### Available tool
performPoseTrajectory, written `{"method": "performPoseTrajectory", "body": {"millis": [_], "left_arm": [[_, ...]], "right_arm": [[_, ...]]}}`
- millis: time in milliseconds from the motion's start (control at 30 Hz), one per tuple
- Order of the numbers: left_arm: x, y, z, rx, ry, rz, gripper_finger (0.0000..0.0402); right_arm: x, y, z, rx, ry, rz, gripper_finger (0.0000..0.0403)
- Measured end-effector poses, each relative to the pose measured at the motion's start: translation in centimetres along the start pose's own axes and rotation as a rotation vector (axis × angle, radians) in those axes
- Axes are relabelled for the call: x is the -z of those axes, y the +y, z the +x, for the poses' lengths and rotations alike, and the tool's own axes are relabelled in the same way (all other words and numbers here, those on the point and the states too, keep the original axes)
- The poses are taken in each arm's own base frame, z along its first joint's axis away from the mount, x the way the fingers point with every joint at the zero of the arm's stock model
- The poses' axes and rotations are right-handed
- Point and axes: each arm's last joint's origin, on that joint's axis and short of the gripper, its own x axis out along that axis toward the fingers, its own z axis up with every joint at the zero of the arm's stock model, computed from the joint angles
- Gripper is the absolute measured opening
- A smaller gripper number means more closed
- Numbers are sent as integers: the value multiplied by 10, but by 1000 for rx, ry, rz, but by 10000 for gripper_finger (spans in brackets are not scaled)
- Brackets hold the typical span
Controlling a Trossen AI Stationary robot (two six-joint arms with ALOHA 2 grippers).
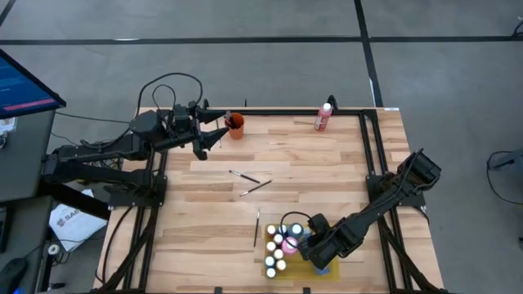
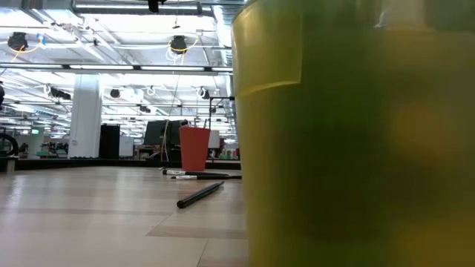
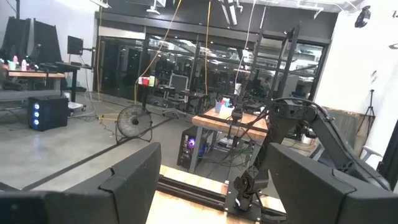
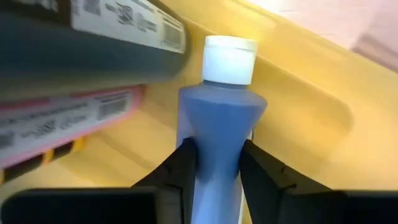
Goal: Pick & Place Paint Supplies
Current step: Put the purple paint bottle into the yellow bin
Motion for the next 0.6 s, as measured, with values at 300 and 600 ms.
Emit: {"method": "performPoseTrajectory", "body": {"millis": [300,600], "left_arm": [[0,0,0,-2,-3,0,286],[-1,0,0,-3,-8,0,286]], "right_arm": [[6,2,-19,73,-101,-67,92],[23,3,-36,6,-247,-41,70]]}}
